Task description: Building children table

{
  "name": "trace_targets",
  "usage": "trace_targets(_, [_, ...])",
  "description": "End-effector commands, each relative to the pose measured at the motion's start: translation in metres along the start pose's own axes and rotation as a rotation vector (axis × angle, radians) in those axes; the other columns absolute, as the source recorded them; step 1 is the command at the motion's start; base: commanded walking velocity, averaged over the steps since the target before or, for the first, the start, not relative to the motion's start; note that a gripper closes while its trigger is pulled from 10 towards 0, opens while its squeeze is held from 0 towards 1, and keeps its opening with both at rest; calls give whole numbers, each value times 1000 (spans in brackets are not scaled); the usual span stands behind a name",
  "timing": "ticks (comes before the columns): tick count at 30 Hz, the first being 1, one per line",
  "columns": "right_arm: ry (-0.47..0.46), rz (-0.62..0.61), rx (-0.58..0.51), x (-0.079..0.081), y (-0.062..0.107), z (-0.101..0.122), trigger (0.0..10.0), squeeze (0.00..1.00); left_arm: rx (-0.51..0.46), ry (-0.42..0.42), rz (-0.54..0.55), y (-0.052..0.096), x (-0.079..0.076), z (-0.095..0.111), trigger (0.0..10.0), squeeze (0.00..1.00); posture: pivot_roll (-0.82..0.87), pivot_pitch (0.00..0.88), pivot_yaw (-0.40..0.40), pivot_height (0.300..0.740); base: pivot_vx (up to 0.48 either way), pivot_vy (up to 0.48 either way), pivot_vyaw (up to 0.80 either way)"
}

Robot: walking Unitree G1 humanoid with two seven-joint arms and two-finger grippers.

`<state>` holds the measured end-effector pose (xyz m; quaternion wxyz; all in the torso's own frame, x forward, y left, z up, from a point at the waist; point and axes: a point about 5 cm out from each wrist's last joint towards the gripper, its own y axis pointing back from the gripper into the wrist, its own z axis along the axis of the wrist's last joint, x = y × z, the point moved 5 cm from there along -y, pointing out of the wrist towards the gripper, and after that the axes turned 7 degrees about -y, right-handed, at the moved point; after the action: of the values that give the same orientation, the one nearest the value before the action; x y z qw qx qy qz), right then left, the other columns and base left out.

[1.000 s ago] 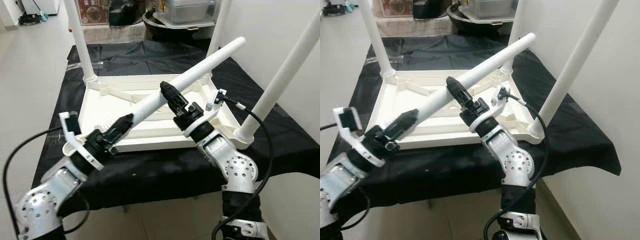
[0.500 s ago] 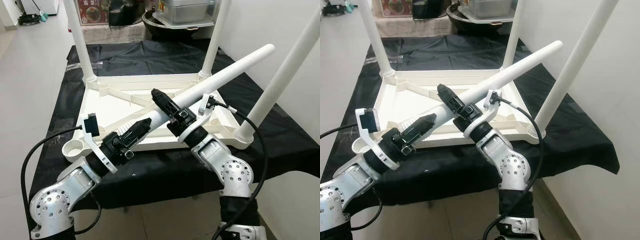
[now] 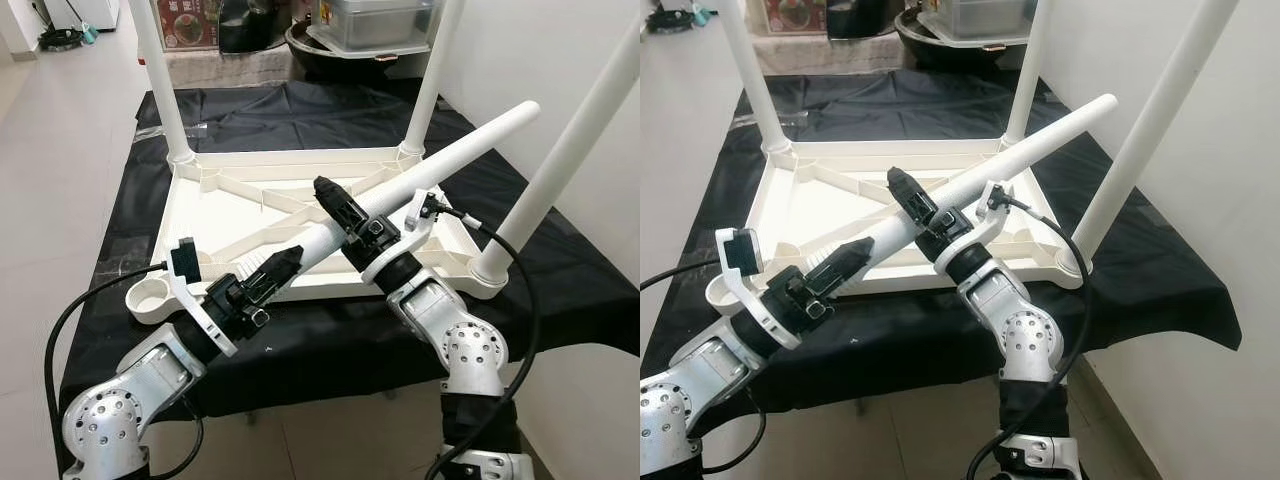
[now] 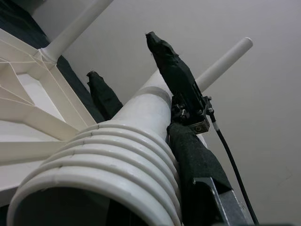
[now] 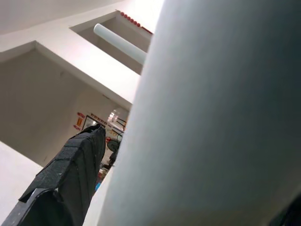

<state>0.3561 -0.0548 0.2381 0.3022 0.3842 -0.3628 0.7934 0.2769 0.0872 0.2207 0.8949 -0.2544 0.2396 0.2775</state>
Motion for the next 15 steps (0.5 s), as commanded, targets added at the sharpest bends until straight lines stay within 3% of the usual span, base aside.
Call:
trace_targets(1, [-30,3,-8,1,-4,-4,10000,0,16,-1,-43,-2,-10,-4,10000,0,76,82,-63,740,0,0,0])
trace_targets(12, [-24,14,-3,5,-5,-7,10000,0,31,17,-45,-4,-11,-12,10000,0,74,84,-62,740,0,0,0])
trace_targets(13, [-26,17,-2,6,-5,-8,588,0,34,18,-46,-3,-11,-13,10000,0,73,85,-62,740,0,0,0])
trace_targets(15, [-28,21,-3,6,-6,-8,0,0,37,19,-46,-3,-11,-13,10000,0,73,87,-63,740,0,0,0])
